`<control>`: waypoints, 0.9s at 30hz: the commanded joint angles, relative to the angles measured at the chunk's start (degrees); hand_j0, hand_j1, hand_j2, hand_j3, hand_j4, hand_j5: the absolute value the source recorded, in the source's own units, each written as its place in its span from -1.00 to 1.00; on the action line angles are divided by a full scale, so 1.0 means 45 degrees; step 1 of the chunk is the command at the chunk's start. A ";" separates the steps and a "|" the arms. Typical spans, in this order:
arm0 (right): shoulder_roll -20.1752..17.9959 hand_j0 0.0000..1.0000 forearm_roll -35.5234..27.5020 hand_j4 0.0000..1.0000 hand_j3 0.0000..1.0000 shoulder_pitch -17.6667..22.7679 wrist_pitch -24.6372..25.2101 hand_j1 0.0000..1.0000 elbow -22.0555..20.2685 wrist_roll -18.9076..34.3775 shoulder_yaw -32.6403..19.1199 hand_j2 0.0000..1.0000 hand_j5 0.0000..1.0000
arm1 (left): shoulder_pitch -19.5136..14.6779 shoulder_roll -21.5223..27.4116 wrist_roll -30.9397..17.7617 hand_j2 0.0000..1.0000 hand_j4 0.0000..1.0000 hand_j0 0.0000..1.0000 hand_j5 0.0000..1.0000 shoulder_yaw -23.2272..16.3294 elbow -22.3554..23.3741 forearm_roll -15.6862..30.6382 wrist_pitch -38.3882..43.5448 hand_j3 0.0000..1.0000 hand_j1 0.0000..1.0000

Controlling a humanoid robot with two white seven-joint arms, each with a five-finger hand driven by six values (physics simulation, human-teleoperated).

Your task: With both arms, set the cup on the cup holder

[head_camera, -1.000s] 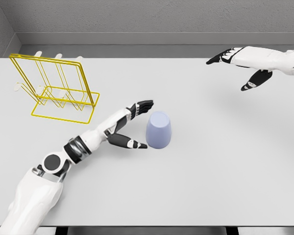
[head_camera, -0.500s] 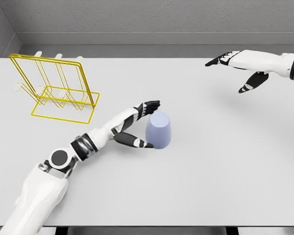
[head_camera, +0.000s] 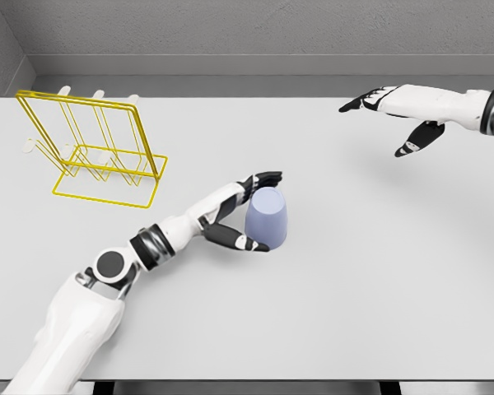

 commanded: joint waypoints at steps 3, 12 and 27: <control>0.0007 1.00 -0.0082 1.00 1.00 0.0000 0.0031 1.00 -0.0002 -0.0006 -0.0016 1.00 1.00 | 0.0000 -0.0153 0.0025 0.91 0.91 0.91 0.91 -0.0060 0.0005 0.0081 0.0004 0.91 0.91; 0.0007 1.00 -0.0082 1.00 1.00 0.0000 0.0031 1.00 0.0018 -0.0006 -0.0016 1.00 1.00 | 0.0058 -0.0231 0.0025 0.07 0.07 0.07 0.07 -0.0333 0.0005 0.0120 -0.0133 0.07 0.07; -0.0013 1.00 -0.0082 1.00 1.00 0.0000 0.0031 1.00 0.0018 -0.0006 -0.0016 1.00 1.00 | 0.0039 -0.0055 -0.0112 0.02 0.02 0.02 0.02 -0.0118 -0.0717 0.0295 -0.0016 0.02 0.02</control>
